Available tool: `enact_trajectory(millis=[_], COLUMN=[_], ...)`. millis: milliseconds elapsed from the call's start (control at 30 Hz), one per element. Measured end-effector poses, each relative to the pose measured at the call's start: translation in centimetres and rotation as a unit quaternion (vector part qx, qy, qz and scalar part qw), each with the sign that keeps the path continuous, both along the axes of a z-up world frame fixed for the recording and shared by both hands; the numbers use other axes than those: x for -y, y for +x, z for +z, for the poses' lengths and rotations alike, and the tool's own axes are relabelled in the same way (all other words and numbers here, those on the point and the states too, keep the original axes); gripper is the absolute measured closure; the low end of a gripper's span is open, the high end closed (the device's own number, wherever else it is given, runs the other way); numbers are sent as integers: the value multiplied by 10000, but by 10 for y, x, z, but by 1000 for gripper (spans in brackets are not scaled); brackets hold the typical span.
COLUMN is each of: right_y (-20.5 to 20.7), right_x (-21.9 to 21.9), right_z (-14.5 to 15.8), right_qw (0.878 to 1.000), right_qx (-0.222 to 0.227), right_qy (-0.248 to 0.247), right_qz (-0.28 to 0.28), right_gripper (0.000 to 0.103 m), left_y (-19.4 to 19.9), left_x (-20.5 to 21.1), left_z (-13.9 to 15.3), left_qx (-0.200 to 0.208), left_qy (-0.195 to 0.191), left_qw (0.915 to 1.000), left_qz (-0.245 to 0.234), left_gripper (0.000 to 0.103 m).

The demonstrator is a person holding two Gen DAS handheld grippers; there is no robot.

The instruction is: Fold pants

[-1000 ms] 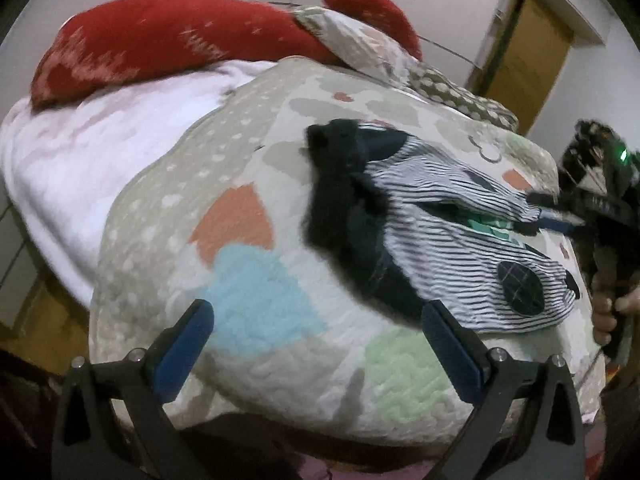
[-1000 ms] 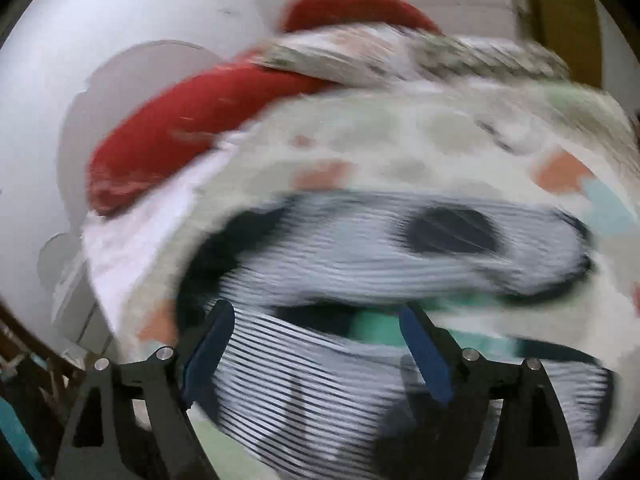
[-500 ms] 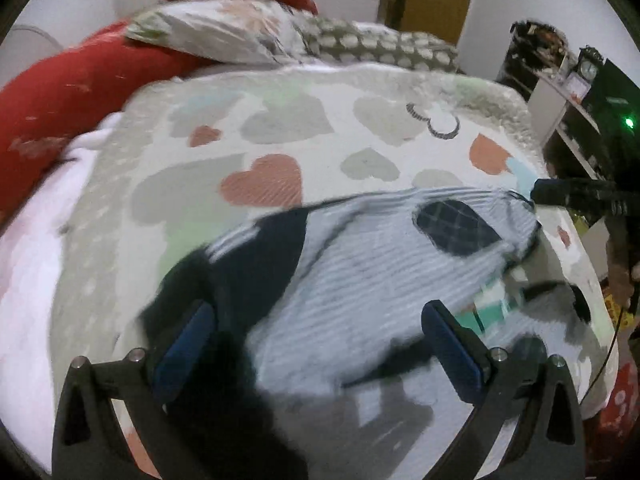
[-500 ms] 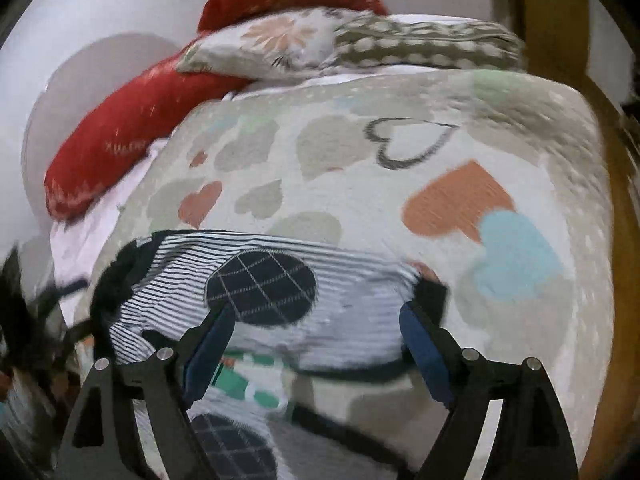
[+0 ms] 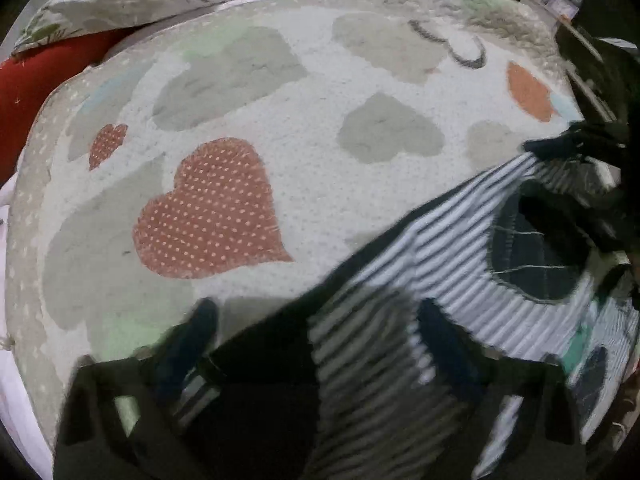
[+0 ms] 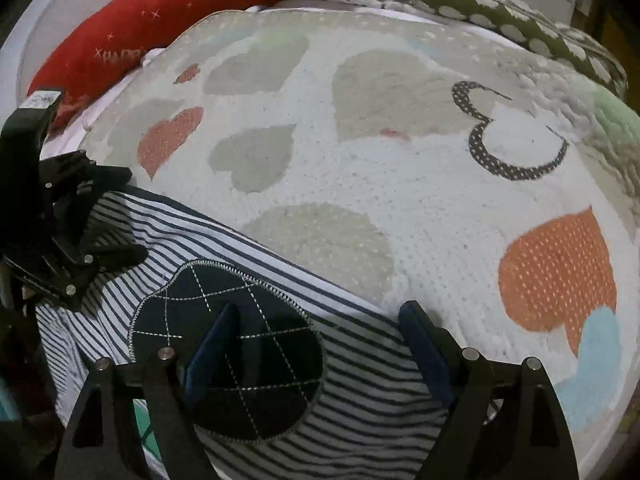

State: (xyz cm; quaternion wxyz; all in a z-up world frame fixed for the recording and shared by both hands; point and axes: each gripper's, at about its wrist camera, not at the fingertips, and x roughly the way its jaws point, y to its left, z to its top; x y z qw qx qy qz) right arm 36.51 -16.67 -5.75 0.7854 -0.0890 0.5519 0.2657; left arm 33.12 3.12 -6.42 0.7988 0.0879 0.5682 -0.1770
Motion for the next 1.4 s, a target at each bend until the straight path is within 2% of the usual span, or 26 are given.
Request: enact_trajectory(millis=[33,67,100,133,200,367,567,667,733,900,967,1033,1100,1133,1167,1267,1333,1400], right_y=[-1,1,2,3,-4,-37,-104,-150,-180,-248,-267,-283,-290,-292,-292,-282,-270,-255], right_x=[2,6,12,16,26,27,30,32,37,59,75,93,111,117,121,121,111,97], right_z=[2,5,8,12,23,49,81,84,76,33,16,11,21,27,36,58,62,55], right_qw=[9999,9997,9991,9984,9969,9958,9916,9887,9861,9788,9741,9676,9580,9546,9509,9446,9434,9435], right_qx=[51,11,-27,-65,14,316,617,648,554,156,6,32,178,307,496,912,1043,1150], right_qy=[64,200,336,466,635,678,993,1237,1441,1776,1793,1740,1839,1823,1813,1768,1583,1128], right_qz=[-58,-116,-237,-307,-459,-521,-551,-543,-608,-1006,-1375,-1828,-2191,-2335,-2459,-2612,-2722,-2895], right_gripper=[48,69,78,89,90,94,95,95,95,94,94,91,68,44,30,27,27,27], left_y=[-3,-7,-13,-18,-33,-75,-155,-206,-240,-298,-308,-319,-327,-331,-334,-336,-324,-306], left_x=[1,2,4,6,11,15,12,16,24,41,39,30,16,10,5,-1,3,15], left_z=[5,10,16,21,32,62,95,90,76,24,14,16,25,32,41,69,87,96], left_qx=[39,77,180,256,493,1012,1600,1872,1992,1974,1878,1788,1743,1787,1881,2157,2230,2242], left_qy=[-77,-126,-59,-10,113,138,-108,8,180,856,941,759,510,454,398,83,-288,-594], left_qw=[9999,9998,9998,9996,9987,9947,9864,9815,9790,9757,9766,9792,9804,9791,9766,9699,9669,9646], left_qz=[-71,-122,-97,-97,-74,118,357,415,400,429,471,589,765,862,960,1131,1205,1253], left_gripper=[60,75,93,95,96,97,97,96,96,88,88,85,80,78,76,69,49,46])
